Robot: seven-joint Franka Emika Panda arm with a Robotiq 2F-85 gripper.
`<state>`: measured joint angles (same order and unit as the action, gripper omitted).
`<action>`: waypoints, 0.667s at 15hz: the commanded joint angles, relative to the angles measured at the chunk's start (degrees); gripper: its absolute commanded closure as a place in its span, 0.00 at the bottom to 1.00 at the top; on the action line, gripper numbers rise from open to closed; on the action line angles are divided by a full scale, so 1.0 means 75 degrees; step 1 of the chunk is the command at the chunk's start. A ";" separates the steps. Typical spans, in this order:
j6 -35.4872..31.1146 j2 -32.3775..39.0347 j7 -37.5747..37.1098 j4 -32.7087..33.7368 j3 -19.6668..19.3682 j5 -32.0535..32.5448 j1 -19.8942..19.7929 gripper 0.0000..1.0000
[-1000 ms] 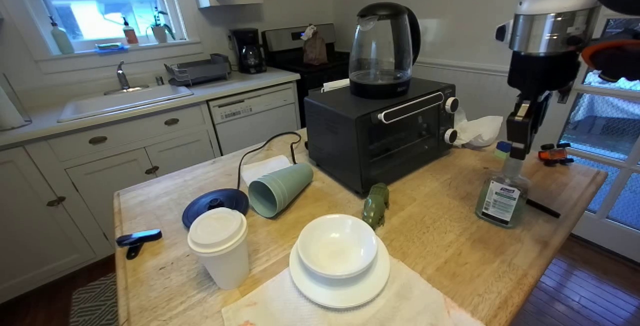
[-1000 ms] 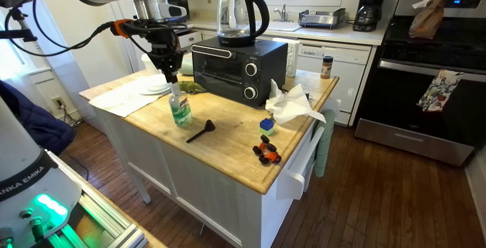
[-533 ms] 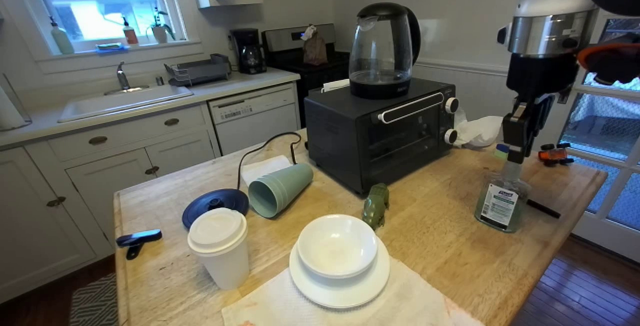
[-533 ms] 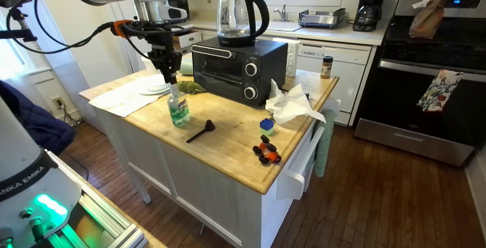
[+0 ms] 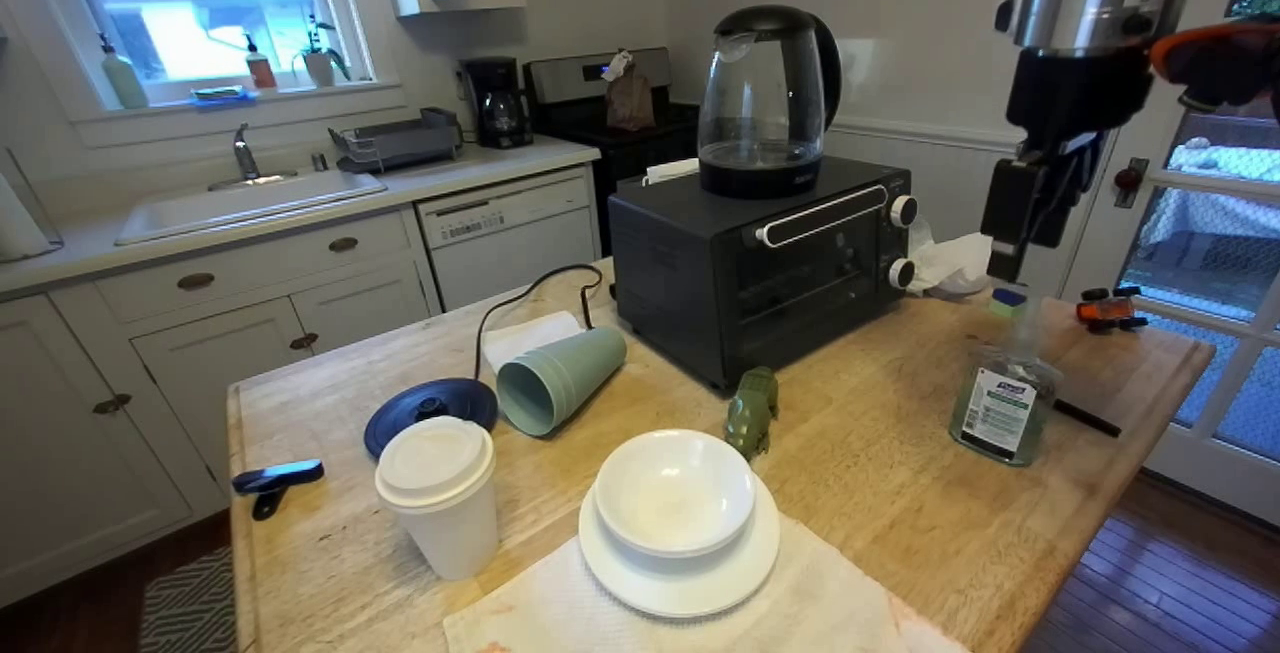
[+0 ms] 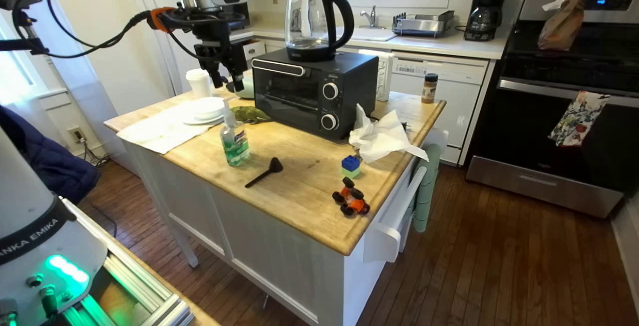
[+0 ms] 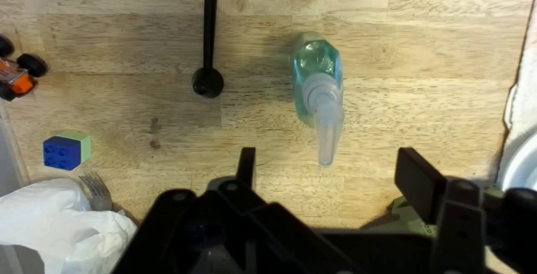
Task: Turn the liquid soap bottle clockwise
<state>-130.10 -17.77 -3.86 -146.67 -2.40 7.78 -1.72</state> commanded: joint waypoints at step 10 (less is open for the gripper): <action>0.1318 -0.0784 0.0022 0.0590 0.0065 -0.0022 -0.0157 0.00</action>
<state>-120.31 -23.65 -3.89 -142.33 -2.39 7.85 -2.39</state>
